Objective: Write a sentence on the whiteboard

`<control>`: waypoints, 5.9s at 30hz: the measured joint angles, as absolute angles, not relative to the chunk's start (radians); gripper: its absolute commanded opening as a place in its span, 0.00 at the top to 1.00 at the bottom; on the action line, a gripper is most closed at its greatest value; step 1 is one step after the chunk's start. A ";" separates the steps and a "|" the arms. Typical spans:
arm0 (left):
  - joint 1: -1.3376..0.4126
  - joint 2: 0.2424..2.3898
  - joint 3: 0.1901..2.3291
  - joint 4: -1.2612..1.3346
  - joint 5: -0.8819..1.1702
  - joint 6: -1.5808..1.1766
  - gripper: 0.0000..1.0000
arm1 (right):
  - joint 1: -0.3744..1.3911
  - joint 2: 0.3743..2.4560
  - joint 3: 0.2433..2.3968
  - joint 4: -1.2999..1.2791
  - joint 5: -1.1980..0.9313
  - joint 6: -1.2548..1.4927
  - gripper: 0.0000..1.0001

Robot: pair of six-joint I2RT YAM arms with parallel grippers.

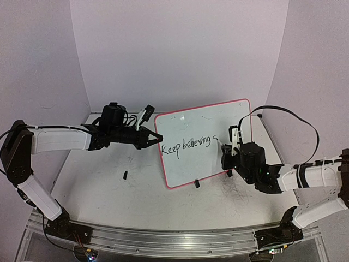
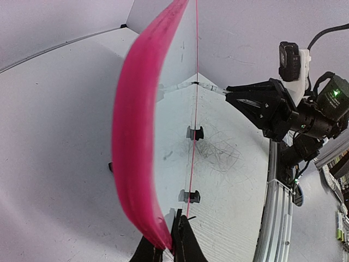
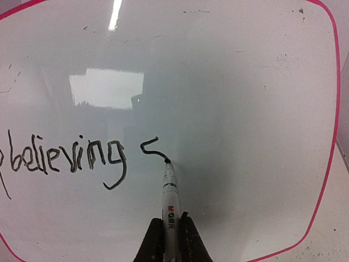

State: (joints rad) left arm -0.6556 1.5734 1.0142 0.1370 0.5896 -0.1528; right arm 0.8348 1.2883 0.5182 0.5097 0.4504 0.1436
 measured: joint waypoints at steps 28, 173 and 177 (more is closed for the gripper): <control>-0.661 1.565 1.014 0.131 0.583 -0.140 1.00 | 0.831 1.200 0.517 0.512 0.425 0.141 1.00; -0.667 1.553 1.014 0.114 0.573 -0.126 1.00 | 0.792 1.201 0.475 0.530 0.340 0.098 1.00; -0.668 1.553 1.014 0.114 0.572 -0.126 1.00 | 0.789 1.202 0.477 0.530 0.339 0.098 1.00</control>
State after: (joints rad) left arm -0.6684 1.5532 1.0142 0.1139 0.5724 -0.1261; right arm 0.7892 1.2024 0.4767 0.5304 0.3387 0.0978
